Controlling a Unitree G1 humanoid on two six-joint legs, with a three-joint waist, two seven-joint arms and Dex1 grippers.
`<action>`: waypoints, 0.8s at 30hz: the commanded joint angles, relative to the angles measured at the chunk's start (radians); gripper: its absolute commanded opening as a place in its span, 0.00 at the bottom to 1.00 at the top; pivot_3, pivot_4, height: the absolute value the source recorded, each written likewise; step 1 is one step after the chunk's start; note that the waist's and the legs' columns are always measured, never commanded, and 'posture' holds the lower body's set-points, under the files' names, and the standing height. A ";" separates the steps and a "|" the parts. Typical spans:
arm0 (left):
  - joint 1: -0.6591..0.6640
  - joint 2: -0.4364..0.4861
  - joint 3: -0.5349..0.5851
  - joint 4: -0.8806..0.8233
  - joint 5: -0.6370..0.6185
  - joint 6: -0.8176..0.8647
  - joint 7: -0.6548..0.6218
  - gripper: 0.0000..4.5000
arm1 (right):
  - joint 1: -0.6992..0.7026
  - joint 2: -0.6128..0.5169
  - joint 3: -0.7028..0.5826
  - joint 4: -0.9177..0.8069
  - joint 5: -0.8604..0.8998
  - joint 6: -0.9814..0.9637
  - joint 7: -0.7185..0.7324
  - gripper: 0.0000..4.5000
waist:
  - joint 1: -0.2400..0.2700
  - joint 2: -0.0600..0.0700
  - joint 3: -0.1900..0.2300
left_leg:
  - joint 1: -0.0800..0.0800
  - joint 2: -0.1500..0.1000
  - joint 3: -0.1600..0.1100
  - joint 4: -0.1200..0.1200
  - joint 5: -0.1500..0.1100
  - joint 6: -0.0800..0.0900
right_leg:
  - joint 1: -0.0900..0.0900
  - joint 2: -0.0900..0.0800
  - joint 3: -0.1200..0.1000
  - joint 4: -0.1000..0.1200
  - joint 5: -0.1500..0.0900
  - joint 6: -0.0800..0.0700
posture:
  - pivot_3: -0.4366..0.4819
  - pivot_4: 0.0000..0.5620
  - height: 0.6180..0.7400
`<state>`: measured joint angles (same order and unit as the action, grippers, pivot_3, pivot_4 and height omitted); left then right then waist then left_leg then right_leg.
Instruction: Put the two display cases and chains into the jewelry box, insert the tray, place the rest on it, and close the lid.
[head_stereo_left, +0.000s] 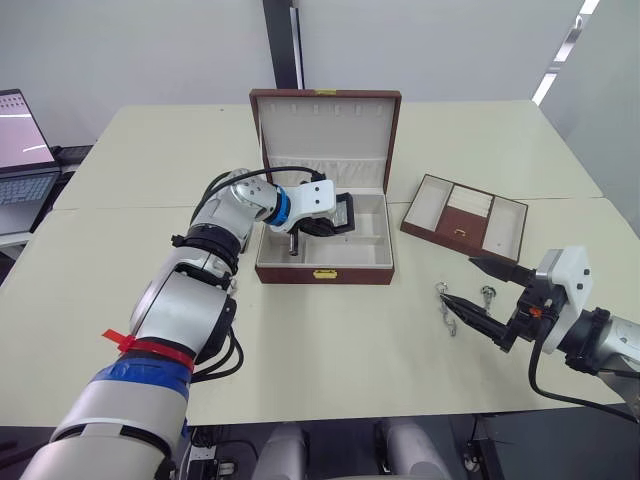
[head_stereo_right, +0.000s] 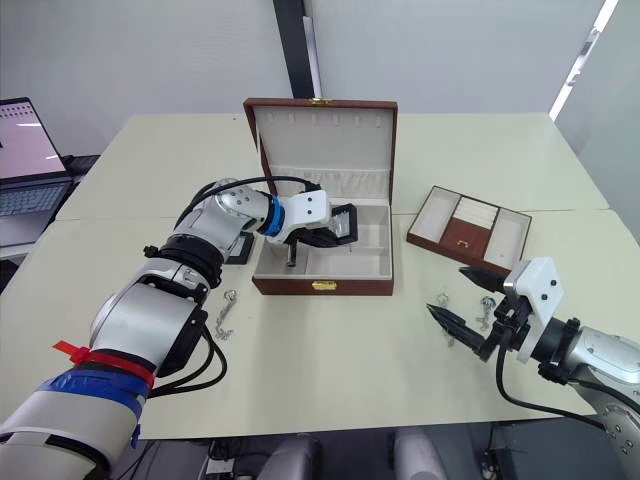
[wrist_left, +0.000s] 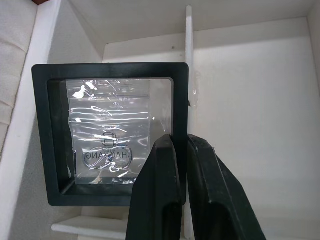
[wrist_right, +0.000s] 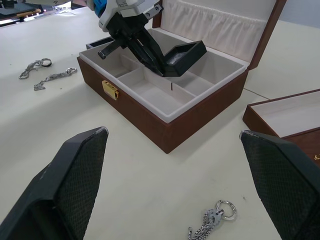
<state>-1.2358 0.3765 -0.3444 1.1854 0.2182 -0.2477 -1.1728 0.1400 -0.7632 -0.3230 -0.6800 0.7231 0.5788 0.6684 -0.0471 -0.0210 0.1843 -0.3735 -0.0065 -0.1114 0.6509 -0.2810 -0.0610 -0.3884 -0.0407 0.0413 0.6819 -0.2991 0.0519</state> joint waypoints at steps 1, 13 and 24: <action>-0.026 0.002 0.025 0.000 0.002 -0.011 0.014 0.07 | -0.009 -0.003 -0.026 -0.032 0.011 -0.003 -0.006 1.00 | 0.000 0.000 0.000 | 0.000 0.000 0.000 0.000 0.000 0.000 | 0.000 0.000 0.000 0.000 0.000 0.000 | 0.48 0.27 1.00; -0.052 -0.001 0.086 -0.017 -0.039 0.013 -0.016 0.87 | -0.037 -0.010 -0.023 -0.012 0.012 0.000 0.004 1.00 | 0.000 0.000 0.000 | 0.000 0.000 0.000 0.000 0.000 0.000 | 0.000 0.000 0.000 0.000 0.000 0.000 | 0.48 0.27 1.00; 0.131 0.139 0.276 -0.487 -0.353 0.412 -0.329 1.00 | 0.002 -0.050 -0.135 0.153 -0.004 -0.042 0.138 1.00 | -0.016 0.001 0.000 | 0.000 0.001 0.000 0.000 0.000 0.000 | 0.000 0.000 0.000 0.001 0.000 0.000 | 0.48 0.27 1.00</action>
<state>-1.1229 0.4899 -0.1008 0.8089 -0.0782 0.0778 -1.4739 0.1423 -0.8060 -0.4156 -0.5447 0.7241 0.5682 0.7761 -0.0627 -0.0203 0.1839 -0.3725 -0.0054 -0.1114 0.6510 -0.2810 -0.0610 -0.3884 -0.0400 0.0417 0.6830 -0.2992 0.0518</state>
